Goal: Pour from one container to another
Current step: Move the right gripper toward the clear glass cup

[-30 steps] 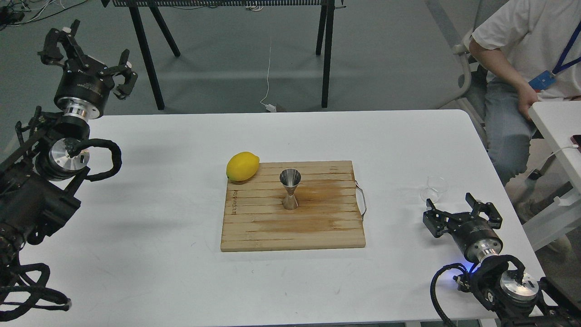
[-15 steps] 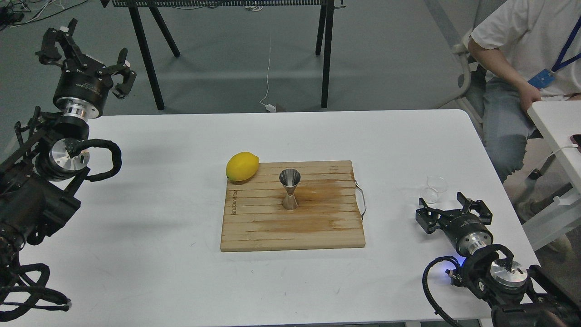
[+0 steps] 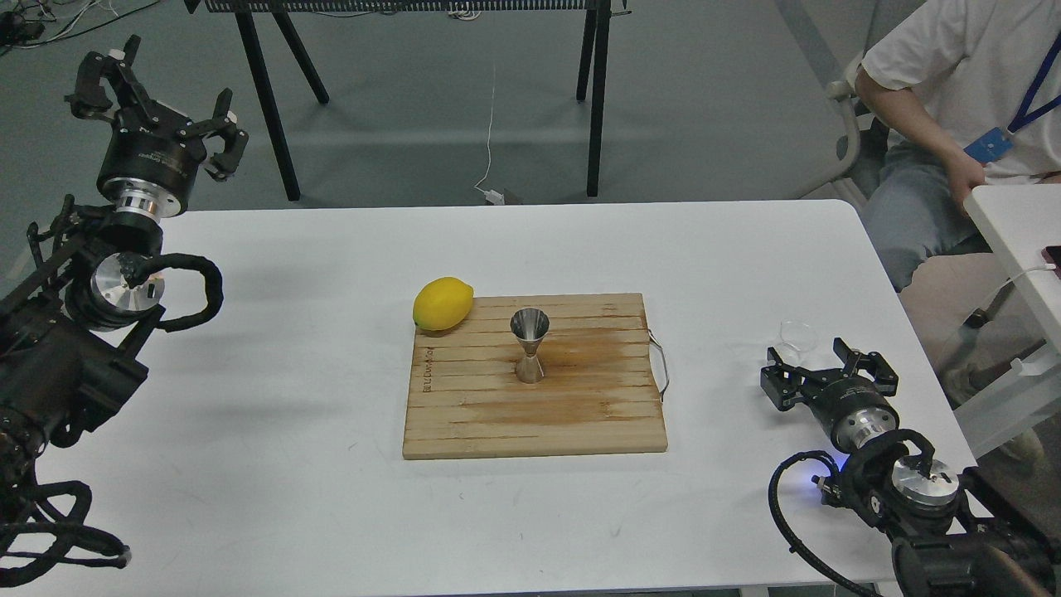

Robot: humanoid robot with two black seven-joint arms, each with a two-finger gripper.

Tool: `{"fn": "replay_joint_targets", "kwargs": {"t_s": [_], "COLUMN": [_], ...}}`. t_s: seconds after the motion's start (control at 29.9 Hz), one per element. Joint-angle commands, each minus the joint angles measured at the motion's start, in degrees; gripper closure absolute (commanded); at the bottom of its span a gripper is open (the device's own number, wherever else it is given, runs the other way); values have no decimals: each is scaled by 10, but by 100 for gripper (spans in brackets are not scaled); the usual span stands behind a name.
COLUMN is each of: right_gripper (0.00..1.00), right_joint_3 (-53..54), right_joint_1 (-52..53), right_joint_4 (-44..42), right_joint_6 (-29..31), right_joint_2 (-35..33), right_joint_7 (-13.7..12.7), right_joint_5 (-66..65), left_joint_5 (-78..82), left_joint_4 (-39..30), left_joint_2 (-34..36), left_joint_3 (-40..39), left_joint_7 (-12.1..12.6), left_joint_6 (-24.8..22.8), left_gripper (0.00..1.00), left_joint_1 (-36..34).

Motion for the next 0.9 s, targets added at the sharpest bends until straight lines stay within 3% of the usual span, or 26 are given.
{"fn": "replay_joint_targets", "kwargs": {"t_s": [0.0,0.4,0.87], "right_gripper": [9,19,22], "right_joint_3": [-1,-2,-1], "right_joint_1": [1,1,19], "right_joint_4": [0,-14,-29], "right_joint_6": [1,8,7], "right_joint_2": [6,7,13], "right_joint_7": [1,2,1], "right_joint_5": [-1,-3,-3], "left_joint_5": [-1,-1,0], "left_joint_4": [-12,-14,-14], "left_joint_2": [3,-3,-8], "left_joint_3": [-2,5,0], "left_joint_7": [0,1,-1], "left_joint_6": [20,27,27], "left_gripper": [0,0,0], "left_joint_1": [0,-2,-1]}}
